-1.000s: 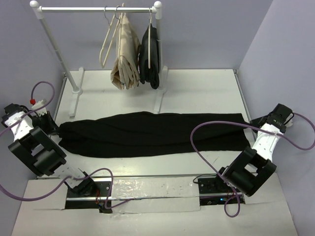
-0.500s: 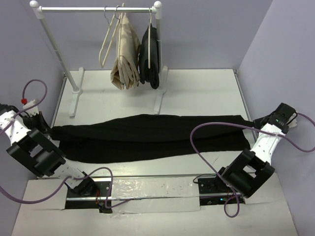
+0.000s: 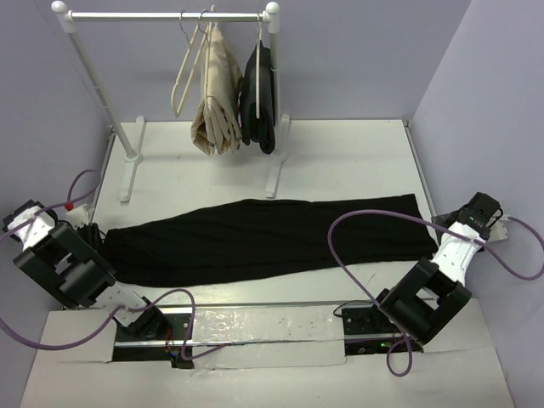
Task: Place the trousers on the hanger
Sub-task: Fold the trousers at the center of the board.
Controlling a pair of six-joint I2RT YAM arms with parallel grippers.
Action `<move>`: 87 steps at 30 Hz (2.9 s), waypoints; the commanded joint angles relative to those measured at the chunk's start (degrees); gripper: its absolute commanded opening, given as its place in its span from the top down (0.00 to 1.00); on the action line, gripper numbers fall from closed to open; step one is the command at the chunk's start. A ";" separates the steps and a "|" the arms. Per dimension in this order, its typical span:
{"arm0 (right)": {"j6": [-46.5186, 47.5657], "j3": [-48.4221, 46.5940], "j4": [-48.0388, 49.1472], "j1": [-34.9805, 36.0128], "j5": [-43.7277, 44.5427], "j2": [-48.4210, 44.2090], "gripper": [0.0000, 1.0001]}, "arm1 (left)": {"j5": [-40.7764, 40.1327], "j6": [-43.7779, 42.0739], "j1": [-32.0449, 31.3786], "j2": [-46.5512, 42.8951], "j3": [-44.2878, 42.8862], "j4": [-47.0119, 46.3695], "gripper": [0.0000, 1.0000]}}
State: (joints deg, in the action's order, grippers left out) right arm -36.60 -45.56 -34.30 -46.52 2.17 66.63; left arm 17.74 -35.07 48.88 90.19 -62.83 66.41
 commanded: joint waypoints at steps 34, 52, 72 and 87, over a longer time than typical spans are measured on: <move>0.12 -0.76 0.55 16.11 3.54 0.43 0.24 | -12.11 11.43 -6.26 8.86 7.89 -22.90 0.01; -0.58 -1.46 3.54 24.44 1.96 -0.01 0.27 | -4.82 10.55 -3.97 5.53 -0.79 -17.30 1.00; -2.15 -3.13 8.55 54.41 -4.19 8.07 0.28 | 19.87 7.38 -11.24 0.69 -46.77 12.25 1.00; 0.12 -9.81 14.00 65.24 -10.51 15.28 0.28 | 26.47 4.66 -30.32 -9.50 -31.23 11.20 1.00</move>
State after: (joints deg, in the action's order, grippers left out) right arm -38.48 -52.27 -24.84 17.52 -4.73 81.65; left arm 39.66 -29.74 21.32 82.13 -96.47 76.69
